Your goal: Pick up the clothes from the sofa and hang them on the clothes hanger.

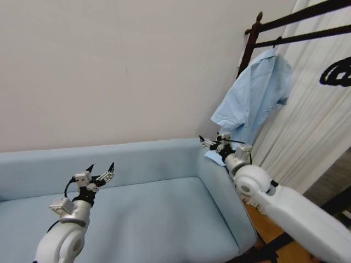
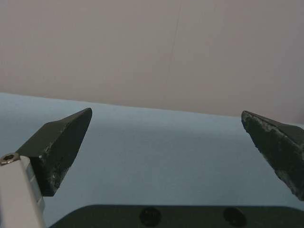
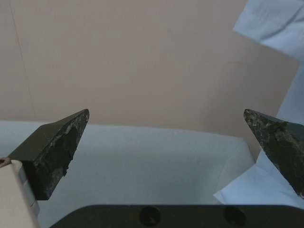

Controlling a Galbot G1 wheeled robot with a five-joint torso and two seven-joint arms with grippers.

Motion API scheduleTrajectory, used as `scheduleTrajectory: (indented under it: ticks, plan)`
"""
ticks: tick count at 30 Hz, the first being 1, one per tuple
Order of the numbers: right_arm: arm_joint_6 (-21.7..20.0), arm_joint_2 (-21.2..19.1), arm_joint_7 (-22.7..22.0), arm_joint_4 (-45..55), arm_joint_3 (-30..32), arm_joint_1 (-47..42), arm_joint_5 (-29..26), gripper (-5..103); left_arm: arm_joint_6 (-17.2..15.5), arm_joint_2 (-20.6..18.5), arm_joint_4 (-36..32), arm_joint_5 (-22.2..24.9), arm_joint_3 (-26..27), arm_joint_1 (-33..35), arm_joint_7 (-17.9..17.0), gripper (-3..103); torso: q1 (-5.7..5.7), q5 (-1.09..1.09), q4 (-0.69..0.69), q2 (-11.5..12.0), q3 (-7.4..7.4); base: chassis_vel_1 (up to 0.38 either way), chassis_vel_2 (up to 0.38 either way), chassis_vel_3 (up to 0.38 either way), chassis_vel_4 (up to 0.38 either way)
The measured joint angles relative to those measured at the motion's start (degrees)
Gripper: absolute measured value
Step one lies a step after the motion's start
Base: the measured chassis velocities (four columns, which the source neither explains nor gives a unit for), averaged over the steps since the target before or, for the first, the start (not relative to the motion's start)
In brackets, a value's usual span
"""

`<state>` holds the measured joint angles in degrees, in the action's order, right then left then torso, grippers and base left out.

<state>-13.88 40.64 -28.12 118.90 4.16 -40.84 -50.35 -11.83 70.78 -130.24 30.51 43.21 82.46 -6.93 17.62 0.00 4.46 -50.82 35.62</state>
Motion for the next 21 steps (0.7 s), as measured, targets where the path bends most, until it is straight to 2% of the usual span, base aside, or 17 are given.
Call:
scheduleTrajectory:
  ticks: [2,9,13,14,16,18,21]
  plan:
    - [-0.6,2.3,0.4,0.8,1.5,-4.1,3.6,100,1.1,1.1,0.3,-2.9,-0.1,1.0,1.0,100,0.00,-0.01,0.01,0.0,0.00,0.000,0.000,0.000,0.000]
    - [-1.0,7.2,1.6,1.6,3.8,-11.7,10.7,100,4.2,3.4,0.9,-7.6,-1.1,3.5,3.6,100,0.00,0.00,0.00,0.0,0.00,0.000,0.000,0.000,0.000]
    - [2.2,11.8,6.5,-1.0,4.9,-15.6,16.9,100,8.8,5.8,4.0,-9.8,-2.7,4.0,5.6,100,0.00,0.00,0.02,0.0,0.00,0.000,0.000,0.000,0.000]
    - [2.2,11.8,6.5,-1.0,4.9,-15.6,16.9,100,8.8,5.8,4.0,-9.8,-2.7,4.0,5.6,100,0.00,0.00,0.02,0.0,0.00,0.000,0.000,0.000,0.000]
    - [2.8,15.1,8.0,-1.9,4.9,-16.2,20.7,100,10.4,7.1,5.5,-11.9,-2.8,3.6,6.1,100,0.00,0.00,0.00,0.0,0.01,0.000,0.000,0.000,0.000]
    - [1.8,17.8,7.6,-1.5,4.8,-16.3,22.2,100,10.9,8.6,6.1,-13.5,-2.6,2.9,6.2,100,0.00,-0.01,0.00,0.0,0.01,0.000,0.000,0.000,0.000]
    - [0.7,19.4,6.8,-0.8,4.7,-16.5,22.3,100,11.1,9.6,6.4,-14.6,-2.3,2.6,6.6,100,0.00,-0.01,-0.01,0.0,0.01,0.000,0.000,0.000,0.000]
